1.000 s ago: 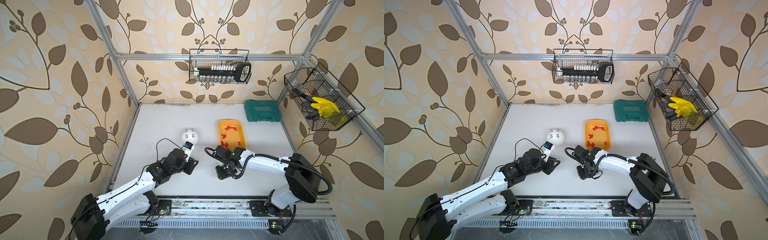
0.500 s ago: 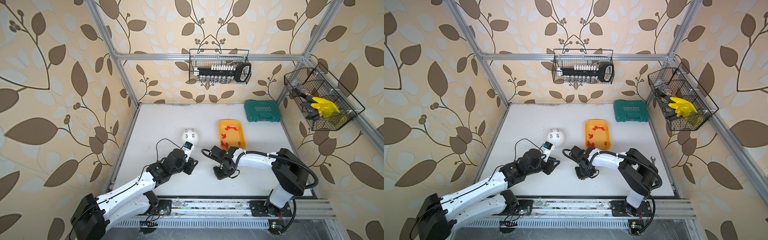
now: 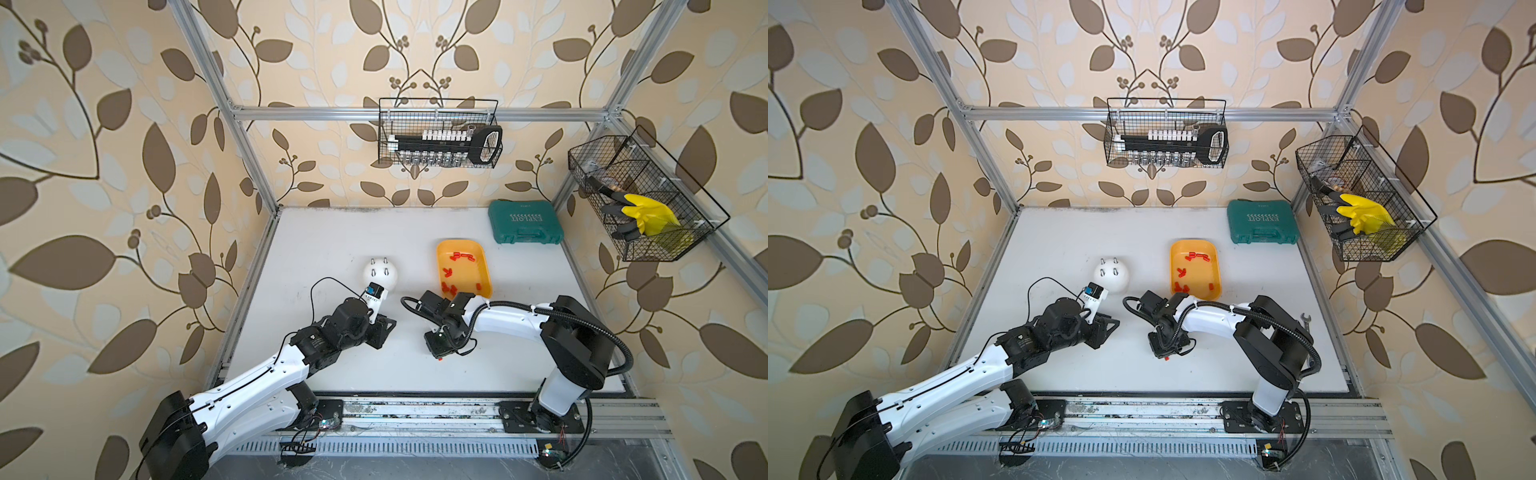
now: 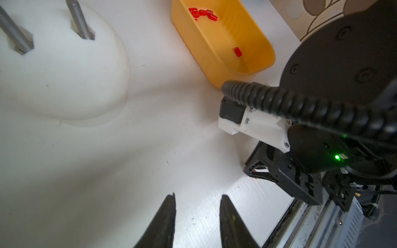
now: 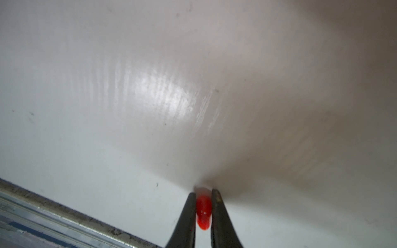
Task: Cover the protruding screws with screw protection sleeves
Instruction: Pick up the screw protection sleeve from the center of the board.
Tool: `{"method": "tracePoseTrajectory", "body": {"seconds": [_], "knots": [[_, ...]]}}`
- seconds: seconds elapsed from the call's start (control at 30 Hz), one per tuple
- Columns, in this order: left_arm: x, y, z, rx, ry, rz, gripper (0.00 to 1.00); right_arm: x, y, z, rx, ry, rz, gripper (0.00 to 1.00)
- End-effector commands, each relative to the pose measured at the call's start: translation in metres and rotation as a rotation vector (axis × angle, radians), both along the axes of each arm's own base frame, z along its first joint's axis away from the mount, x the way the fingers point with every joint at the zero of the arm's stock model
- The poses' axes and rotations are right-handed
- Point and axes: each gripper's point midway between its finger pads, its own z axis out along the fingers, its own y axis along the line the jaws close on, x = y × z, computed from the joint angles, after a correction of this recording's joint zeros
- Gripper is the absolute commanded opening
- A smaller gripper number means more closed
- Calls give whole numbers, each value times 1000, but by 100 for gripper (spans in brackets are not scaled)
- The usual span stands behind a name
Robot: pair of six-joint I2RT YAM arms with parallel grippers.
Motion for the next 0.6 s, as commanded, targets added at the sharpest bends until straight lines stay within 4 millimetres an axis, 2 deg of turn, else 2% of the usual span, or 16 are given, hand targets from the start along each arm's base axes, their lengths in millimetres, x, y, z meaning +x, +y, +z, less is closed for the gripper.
{"method": "tracePoseTrajectory", "body": {"seconds": [0.0, 0.13, 0.23, 0.33, 0.57], "knots": [[2, 4, 6, -7, -29, 23, 36, 1, 2, 2, -8, -6, 10, 14], [8, 11, 11, -5, -58, 70, 37, 10, 6, 15, 6, -48, 20, 14], [17, 24, 15, 22, -92, 150, 37, 24, 11, 34, 32, -105, 24, 13], [28, 43, 21, 61, -134, 263, 36, 42, 17, 55, 69, -165, 8, 13], [49, 105, 29, 182, -187, 586, 36, 94, 40, 115, 181, -360, -3, 13]]}}
